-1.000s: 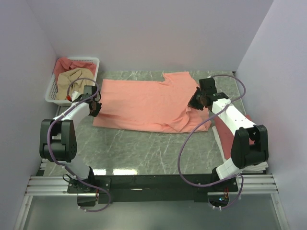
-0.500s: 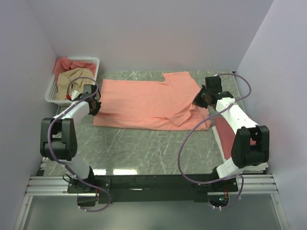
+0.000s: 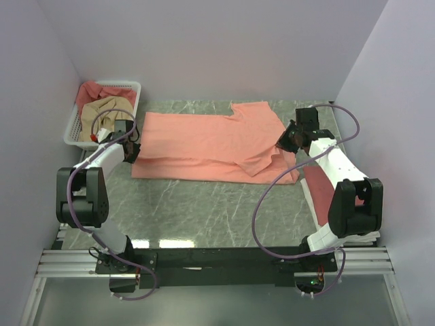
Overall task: Fold and stack the t-shirts
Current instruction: Fold the tshirt
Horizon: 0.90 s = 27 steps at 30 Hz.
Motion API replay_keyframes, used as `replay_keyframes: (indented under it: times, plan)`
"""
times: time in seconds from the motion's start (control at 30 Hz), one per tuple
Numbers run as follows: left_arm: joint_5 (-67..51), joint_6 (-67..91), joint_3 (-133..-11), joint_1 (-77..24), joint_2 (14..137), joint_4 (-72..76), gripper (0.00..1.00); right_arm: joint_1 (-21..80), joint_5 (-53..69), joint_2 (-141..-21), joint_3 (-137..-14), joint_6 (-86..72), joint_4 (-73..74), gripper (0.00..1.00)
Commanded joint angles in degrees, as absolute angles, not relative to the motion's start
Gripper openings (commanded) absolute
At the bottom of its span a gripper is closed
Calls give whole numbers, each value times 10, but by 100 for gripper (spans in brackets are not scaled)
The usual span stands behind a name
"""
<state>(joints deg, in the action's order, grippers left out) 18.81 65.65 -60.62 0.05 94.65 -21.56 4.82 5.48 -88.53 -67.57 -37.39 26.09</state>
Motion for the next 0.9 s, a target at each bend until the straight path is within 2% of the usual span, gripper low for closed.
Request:
replay_keyframes:
  times: [0.0,0.87]
  plan:
    - [182,653,-622,13,941,-192,1,40,57,-881,-695,-367,236,0]
    - [152,638,-655,18,996,-176,1,17,69,-898,-698,-369,229,0]
